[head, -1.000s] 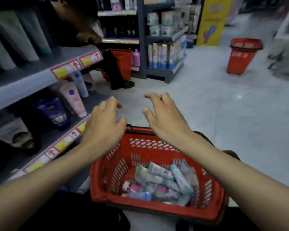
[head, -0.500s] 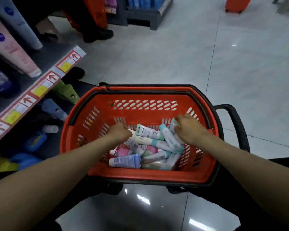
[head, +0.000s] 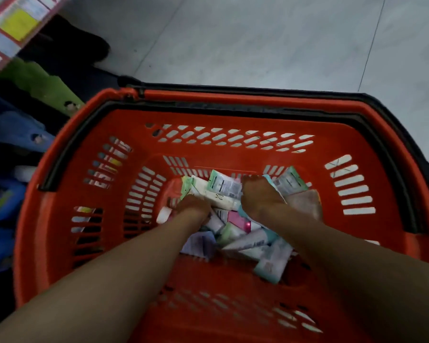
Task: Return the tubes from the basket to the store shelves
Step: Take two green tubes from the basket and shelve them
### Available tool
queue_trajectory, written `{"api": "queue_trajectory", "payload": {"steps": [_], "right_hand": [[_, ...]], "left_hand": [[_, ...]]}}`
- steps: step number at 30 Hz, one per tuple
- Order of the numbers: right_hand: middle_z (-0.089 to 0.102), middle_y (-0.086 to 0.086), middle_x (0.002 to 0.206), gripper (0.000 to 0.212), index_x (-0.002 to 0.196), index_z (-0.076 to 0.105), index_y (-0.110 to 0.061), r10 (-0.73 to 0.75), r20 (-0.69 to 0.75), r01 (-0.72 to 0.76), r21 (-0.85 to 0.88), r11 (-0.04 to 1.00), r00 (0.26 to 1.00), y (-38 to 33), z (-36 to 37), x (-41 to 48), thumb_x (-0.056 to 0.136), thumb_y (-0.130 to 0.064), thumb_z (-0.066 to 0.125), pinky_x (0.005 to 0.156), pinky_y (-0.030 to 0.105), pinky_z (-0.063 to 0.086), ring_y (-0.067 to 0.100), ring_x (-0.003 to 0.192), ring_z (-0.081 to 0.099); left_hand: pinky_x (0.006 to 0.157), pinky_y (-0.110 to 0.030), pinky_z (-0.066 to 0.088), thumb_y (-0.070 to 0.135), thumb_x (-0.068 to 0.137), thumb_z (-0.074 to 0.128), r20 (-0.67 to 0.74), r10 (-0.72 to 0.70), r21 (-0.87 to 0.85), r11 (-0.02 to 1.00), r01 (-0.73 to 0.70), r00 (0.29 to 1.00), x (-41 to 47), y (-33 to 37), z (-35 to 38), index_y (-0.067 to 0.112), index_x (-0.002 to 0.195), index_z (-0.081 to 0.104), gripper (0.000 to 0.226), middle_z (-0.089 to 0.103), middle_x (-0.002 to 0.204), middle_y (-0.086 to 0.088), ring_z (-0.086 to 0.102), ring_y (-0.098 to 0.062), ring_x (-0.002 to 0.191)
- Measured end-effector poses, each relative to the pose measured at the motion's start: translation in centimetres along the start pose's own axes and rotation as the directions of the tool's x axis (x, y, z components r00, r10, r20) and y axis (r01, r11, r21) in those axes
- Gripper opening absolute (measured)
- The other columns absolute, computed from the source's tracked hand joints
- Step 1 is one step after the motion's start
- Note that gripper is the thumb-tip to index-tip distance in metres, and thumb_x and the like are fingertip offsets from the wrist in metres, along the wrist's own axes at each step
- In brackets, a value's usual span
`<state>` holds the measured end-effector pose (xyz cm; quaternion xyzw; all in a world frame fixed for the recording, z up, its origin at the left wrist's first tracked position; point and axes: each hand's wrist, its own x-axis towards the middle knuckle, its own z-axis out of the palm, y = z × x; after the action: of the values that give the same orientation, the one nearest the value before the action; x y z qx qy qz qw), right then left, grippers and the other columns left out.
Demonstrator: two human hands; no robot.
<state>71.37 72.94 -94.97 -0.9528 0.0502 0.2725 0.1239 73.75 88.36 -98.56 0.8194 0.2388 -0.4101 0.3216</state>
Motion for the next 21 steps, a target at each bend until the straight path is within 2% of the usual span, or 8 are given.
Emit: {"api": "queue_trajectory", "payload": {"steps": [3,7,10,13,15,16,18,21], "right_hand": [[0.058,0.012,0.130,0.042,0.131,0.047,-0.008,-0.005,-0.018,0.002,-0.119,0.993,1.000,-0.7,1.1,1.3,0.090,-0.012,0.053,0.096,0.036,0.043,0.030,0.118,0.055],[0.053,0.015,0.134,0.054,0.140,0.035,-0.007,0.041,-0.040,-0.048,-0.201,0.978,0.998,-1.6,1.8,1.7,0.090,-0.017,0.055,0.088,0.037,0.047,0.031,0.121,0.052],[0.049,0.012,0.135,0.050,0.132,0.047,-0.015,0.111,-0.038,-0.115,-0.112,0.987,0.993,-1.9,1.7,1.8,0.085,-0.026,0.062,0.088,0.035,0.046,0.028,0.124,0.046],[0.053,0.006,0.126,0.044,0.120,0.056,-0.021,0.130,-0.083,-0.124,0.070,0.990,0.988,-1.7,1.1,1.3,0.078,-0.032,0.065,0.082,0.031,0.044,0.024,0.121,0.047],[0.059,0.004,0.119,0.044,0.117,0.058,-0.022,0.143,-0.116,-0.118,0.200,0.973,0.983,-1.7,0.8,0.7,0.076,-0.035,0.065,0.081,0.032,0.045,0.026,0.116,0.052],[0.062,0.004,0.116,0.044,0.117,0.058,-0.023,0.153,-0.121,-0.115,0.276,0.954,0.981,-1.8,0.3,0.3,0.076,-0.037,0.064,0.082,0.033,0.046,0.027,0.111,0.056],[0.066,0.005,0.106,0.038,0.114,0.059,-0.022,0.192,-0.072,-0.131,0.506,0.852,0.979,-2.3,-0.6,-0.5,0.079,-0.037,0.062,0.077,0.031,0.050,0.029,0.098,0.061],[0.066,0.004,0.094,0.023,0.101,0.058,-0.019,0.233,0.082,-0.199,0.818,0.540,0.969,-3.3,-2.2,-1.5,0.081,-0.030,0.063,0.065,0.027,0.050,0.024,0.085,0.063]], "left_hand": [[0.095,-0.041,0.055,0.027,0.101,0.044,-0.051,0.021,0.219,0.976,-0.009,0.998,1.4,-0.2,0.4,-0.002,0.119,0.068,0.042,0.067,0.124,-0.021,0.064,-0.035,0.114],[0.100,-0.039,0.050,0.046,0.097,0.054,-0.056,0.043,0.301,0.953,-0.024,0.998,2.3,-0.4,0.5,0.001,0.128,0.061,0.055,0.060,0.134,-0.018,0.059,-0.034,0.121],[0.097,-0.038,0.052,0.054,0.087,0.063,-0.035,-0.013,0.193,0.981,0.019,0.999,2.7,-1.1,0.3,0.002,0.119,0.067,0.061,0.065,0.126,-0.017,0.063,-0.033,0.114],[0.083,-0.045,0.060,0.051,0.072,0.077,0.015,-0.106,-0.145,0.984,0.107,0.994,3.4,-1.6,0.2,-0.002,0.106,0.067,0.064,0.072,0.102,-0.019,0.071,-0.035,0.092],[0.076,-0.046,0.061,0.038,0.082,0.073,0.057,-0.111,-0.300,0.946,0.123,0.992,2.5,-1.3,-0.2,-0.003,0.106,0.062,0.049,0.070,0.098,-0.021,0.070,-0.037,0.089],[0.078,-0.048,0.061,0.032,0.087,0.069,0.104,-0.099,-0.339,0.932,0.129,0.990,1.9,-1.2,-0.4,-0.003,0.109,0.061,0.042,0.070,0.101,-0.022,0.070,-0.038,0.092],[0.086,-0.051,0.058,0.026,0.093,0.062,0.240,-0.032,-0.412,0.902,0.132,0.970,0.6,-1.0,-0.8,0.000,0.119,0.060,0.037,0.071,0.108,-0.023,0.069,-0.038,0.099],[0.086,-0.054,0.057,0.031,0.100,0.056,0.400,0.082,-0.499,0.855,0.142,0.913,-1.9,-0.5,-2.2,0.004,0.125,0.059,0.037,0.068,0.120,-0.022,0.066,-0.038,0.108]]}}
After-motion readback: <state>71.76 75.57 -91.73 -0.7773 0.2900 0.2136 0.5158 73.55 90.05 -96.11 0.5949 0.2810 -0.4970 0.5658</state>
